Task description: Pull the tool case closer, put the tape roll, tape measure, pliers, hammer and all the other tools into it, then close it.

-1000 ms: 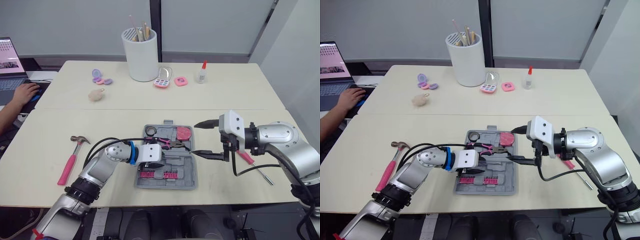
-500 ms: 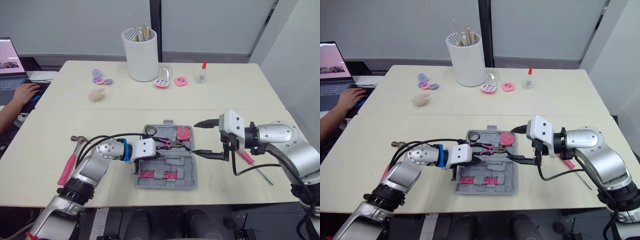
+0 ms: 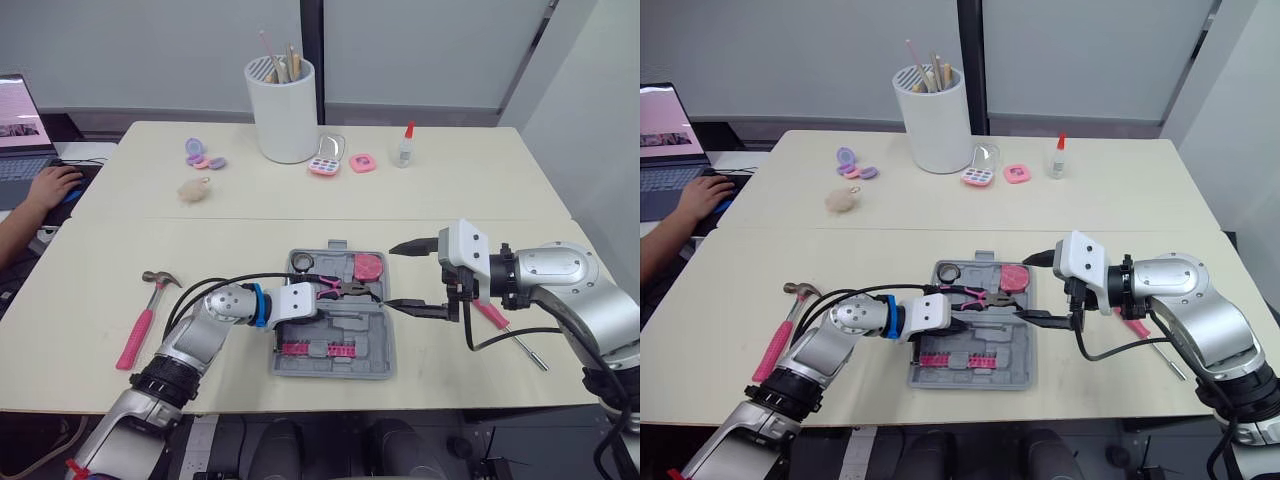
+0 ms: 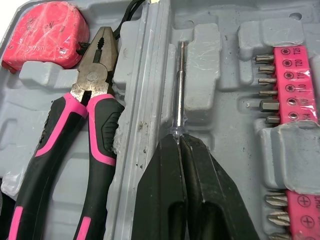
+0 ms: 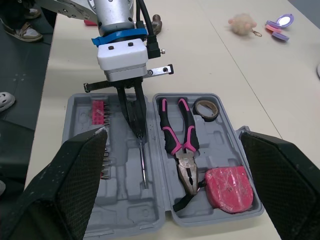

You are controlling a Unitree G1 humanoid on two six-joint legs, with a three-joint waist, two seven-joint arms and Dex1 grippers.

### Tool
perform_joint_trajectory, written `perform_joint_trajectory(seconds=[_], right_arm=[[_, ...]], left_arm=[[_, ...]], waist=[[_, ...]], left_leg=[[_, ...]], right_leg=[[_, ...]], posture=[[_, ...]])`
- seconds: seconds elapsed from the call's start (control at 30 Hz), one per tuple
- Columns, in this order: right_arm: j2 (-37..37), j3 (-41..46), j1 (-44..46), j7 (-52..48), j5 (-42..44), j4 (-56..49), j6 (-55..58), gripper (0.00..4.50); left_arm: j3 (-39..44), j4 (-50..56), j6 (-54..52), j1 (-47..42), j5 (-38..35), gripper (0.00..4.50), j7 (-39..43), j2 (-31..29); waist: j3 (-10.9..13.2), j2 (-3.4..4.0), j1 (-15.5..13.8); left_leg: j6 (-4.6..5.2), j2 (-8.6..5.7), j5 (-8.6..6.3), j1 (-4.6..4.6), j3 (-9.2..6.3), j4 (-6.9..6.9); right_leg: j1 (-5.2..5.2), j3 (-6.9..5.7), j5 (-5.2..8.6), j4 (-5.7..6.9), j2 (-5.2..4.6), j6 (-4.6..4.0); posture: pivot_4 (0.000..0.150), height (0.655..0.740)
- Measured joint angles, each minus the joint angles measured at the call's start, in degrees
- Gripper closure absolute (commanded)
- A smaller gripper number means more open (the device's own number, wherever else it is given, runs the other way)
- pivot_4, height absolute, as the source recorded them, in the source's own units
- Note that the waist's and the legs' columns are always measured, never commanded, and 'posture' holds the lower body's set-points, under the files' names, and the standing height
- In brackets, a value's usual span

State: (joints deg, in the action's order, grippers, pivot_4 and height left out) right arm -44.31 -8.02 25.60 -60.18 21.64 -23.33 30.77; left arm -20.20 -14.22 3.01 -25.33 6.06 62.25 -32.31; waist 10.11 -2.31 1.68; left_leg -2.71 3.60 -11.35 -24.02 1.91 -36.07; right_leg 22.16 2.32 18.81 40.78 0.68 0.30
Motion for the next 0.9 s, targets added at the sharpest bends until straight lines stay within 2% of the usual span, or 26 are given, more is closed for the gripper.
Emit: perform_joint_trajectory(seconds=[0.3, 0.47, 0.6, 0.7, 0.8, 0.9], right_arm=[[-0.3, 0.0, 0.0, -0.1, 0.0, 0.1, 0.0, 0.0], [-1.4, 0.8, -0.6, -0.9, -0.1, 2.6, -0.3, 0.0], [-3.5, 5.1, -2.2, -1.8, 0.8, 4.8, -0.7, 0.0], [-6.2, 9.7, -3.2, -2.6, 2.9, 6.0, 0.0, 0.0], [-9.3, 14.6, -5.1, -3.2, 4.2, 8.2, 0.5, 0.0], [-13.0, 20.5, -9.6, -4.7, 4.5, 11.8, 0.5, 0.0]], left_arm=[[0.9, 1.7, -2.1, 1.6, -1.7, 4.43, 0.1, -0.1], [7.9, 11.8, -10.0, 5.9, -11.1, 4.43, 1.4, -2.4], [19.7, 19.4, -19.5, 9.5, -21.5, 3.26, 2.7, -9.7], [30.4, 20.2, -26.4, 14.0, -28.6, 2.25, 4.4, -16.0], [39.8, 17.7, -29.8, 17.2, -32.2, 1.31, 5.9, -21.3], [48.9, 9.4, -31.4, 22.2, -33.7, 0.41, 9.2, -27.6]], waist=[[0.0, 0.0, 0.0], [0.0, 0.0, 0.2], [0.0, 0.01, 0.4], [0.0, 0.02, 0.5], [0.0, 0.03, 0.3], [0.0, 0.03, 0.2]], left_leg=[[0.0, 0.02, 0.0, 0.0, -0.01, 0.0], [0.0, 0.08, 0.0, 0.01, -0.02, 0.0], [0.0, 0.11, 0.0, 0.08, 0.01, 0.03], [0.0, 0.16, 0.0, 0.08, 0.0, 0.04], [0.0, 0.12, 0.0, 0.1, 0.02, 0.05], [0.0, 0.1, 0.0, 0.11, 0.07, 0.09]], right_leg=[[0.0, -0.01, 0.0, 0.0, 0.0, 0.0], [0.03, -0.01, 0.0, 0.04, 0.01, 0.0], [0.02, 0.02, 0.01, 0.04, 0.0, 0.01], [0.02, 0.0, 0.01, 0.02, -0.11, 0.0], [0.01, -0.03, 0.03, 0.01, -0.27, 0.03], [0.04, -0.03, 0.08, -0.03, -0.33, 0.09]], posture=[[0.15, 0.74], [0.15, 0.74], [0.15, 0.74], [0.15, 0.74], [0.15, 0.74], [0.15, 0.74]])
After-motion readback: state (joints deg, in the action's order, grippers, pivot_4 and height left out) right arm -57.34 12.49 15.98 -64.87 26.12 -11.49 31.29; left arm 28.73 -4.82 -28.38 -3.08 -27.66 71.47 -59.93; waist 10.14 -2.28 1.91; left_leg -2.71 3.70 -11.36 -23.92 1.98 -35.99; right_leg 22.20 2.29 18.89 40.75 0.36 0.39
